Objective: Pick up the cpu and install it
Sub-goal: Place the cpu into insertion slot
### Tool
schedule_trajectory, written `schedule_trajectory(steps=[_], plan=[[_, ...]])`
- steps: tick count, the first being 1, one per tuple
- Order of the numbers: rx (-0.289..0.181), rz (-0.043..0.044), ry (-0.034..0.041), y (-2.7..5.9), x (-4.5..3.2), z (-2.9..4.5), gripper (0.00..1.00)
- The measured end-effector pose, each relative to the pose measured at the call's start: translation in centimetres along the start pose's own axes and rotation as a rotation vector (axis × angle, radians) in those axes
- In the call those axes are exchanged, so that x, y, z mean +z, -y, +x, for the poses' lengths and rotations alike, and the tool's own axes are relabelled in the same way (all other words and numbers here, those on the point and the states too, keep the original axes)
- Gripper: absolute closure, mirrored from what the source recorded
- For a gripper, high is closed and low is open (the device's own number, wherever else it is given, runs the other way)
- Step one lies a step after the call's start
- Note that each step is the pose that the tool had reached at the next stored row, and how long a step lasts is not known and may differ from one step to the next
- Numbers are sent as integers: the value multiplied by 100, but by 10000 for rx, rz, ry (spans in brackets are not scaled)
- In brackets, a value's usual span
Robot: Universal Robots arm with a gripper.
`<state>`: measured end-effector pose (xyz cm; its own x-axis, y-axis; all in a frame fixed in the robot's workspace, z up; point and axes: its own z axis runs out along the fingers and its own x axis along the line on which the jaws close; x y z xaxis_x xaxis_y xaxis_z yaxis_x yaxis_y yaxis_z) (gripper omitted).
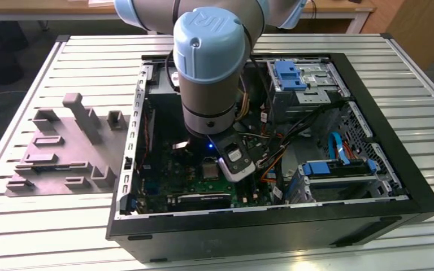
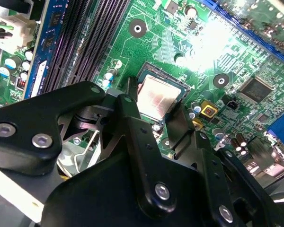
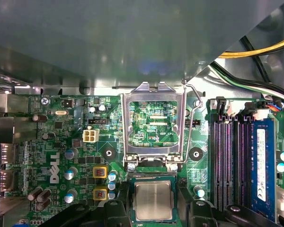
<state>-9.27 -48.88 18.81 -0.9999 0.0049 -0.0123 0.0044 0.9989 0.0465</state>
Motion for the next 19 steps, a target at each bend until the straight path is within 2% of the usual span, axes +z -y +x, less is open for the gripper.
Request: schedule_trajectory(steps=[19], plan=[[1,-8,-3,-1,-17,0,50]])
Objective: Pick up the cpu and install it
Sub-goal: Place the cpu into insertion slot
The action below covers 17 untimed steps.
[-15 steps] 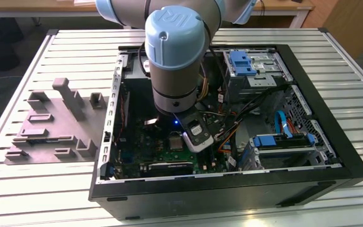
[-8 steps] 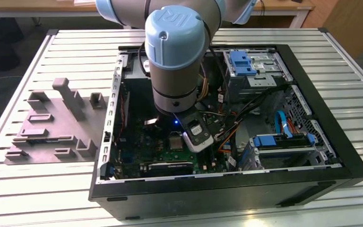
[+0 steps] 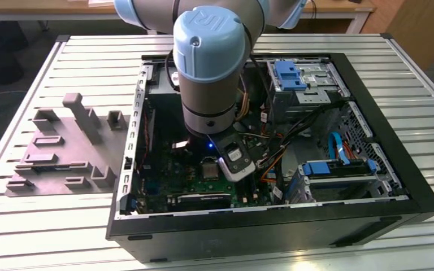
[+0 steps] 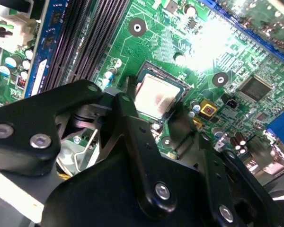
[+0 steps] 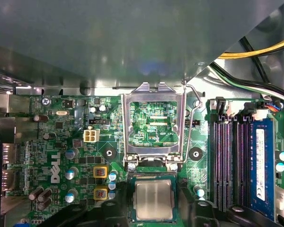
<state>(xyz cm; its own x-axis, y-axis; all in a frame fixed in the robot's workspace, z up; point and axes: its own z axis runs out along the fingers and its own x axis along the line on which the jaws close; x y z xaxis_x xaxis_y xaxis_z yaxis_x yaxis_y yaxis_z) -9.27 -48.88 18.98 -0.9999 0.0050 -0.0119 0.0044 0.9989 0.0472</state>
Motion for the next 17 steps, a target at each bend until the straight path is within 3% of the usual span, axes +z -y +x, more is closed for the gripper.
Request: schedule_trajectory(steps=[2,8,10,13,17], plan=[[0,-2,1,0,-3,0,44],[0,-17,-2,-1,-9,-1,44],[0,-23,-2,-1,-9,-1,45],[0,-27,-4,0,-10,-2,57],[1,-32,-5,-1,-22,-2,57]])
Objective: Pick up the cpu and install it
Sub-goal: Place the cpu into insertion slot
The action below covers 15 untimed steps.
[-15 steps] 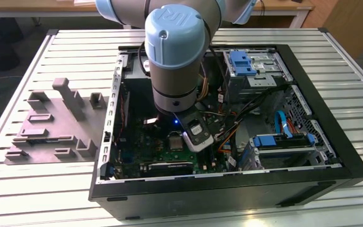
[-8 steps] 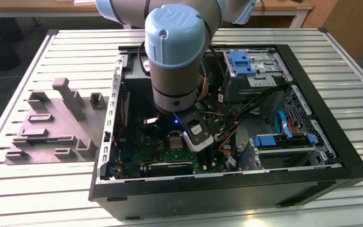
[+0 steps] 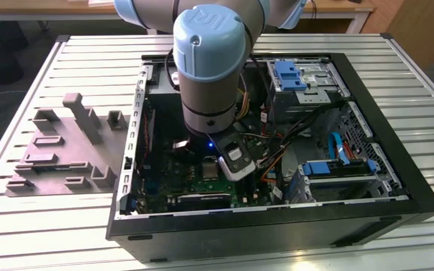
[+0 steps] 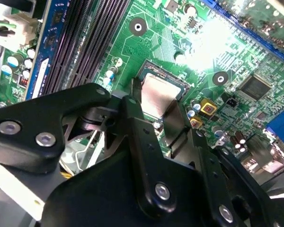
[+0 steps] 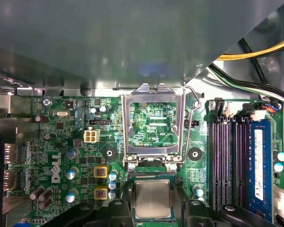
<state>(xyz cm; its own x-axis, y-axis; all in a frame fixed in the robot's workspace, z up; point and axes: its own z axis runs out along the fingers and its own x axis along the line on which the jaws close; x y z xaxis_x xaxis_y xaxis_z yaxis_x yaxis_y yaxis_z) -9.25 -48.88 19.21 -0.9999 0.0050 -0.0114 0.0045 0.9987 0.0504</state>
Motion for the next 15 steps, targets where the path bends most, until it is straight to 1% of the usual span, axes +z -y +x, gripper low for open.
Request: schedule_trajectory(steps=[4,5,12,15], plan=[[0,3,-4,0,-10,0,58],[0,4,-4,0,-9,0,64],[0,-2,-2,0,-1,0,64],[0,-10,2,-1,-10,-1,64]])
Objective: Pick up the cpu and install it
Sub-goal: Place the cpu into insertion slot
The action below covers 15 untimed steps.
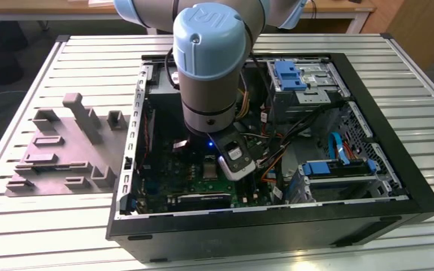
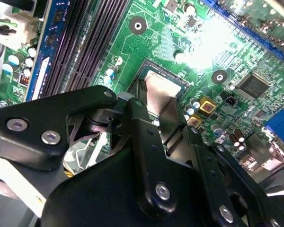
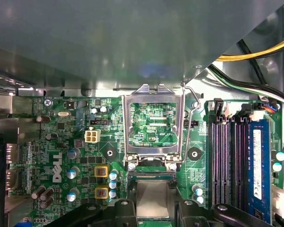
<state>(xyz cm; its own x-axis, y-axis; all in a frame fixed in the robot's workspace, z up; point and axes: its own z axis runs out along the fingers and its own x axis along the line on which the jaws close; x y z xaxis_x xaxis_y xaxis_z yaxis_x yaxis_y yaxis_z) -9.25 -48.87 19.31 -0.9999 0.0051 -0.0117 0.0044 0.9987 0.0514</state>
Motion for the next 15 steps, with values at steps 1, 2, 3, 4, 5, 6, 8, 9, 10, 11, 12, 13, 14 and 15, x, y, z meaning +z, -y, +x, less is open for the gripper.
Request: schedule_trajectory(steps=[1,2,3,4,5,6,8,9,10,11,12,13,14,15], plan=[[-1,-2,0,-1,-8,0,64],[-1,3,-4,-1,-19,0,64],[0,7,-8,-1,-30,0,64],[0,4,-7,-1,-31,0,64],[0,4,-8,-1,-31,0,64],[0,-2,-8,-1,-32,0,64],[0,-10,-9,-1,-32,0,64],[1,-12,-8,-1,-32,0,64],[1,-12,-9,-1,-32,0,64],[0,-11,-9,-1,-33,0,64],[0,-7,-11,0,-39,0,64],[1,-7,-12,-1,-50,0,64],[0,-10,-10,-2,-60,0,64],[0,-10,-11,-2,-72,0,64]])
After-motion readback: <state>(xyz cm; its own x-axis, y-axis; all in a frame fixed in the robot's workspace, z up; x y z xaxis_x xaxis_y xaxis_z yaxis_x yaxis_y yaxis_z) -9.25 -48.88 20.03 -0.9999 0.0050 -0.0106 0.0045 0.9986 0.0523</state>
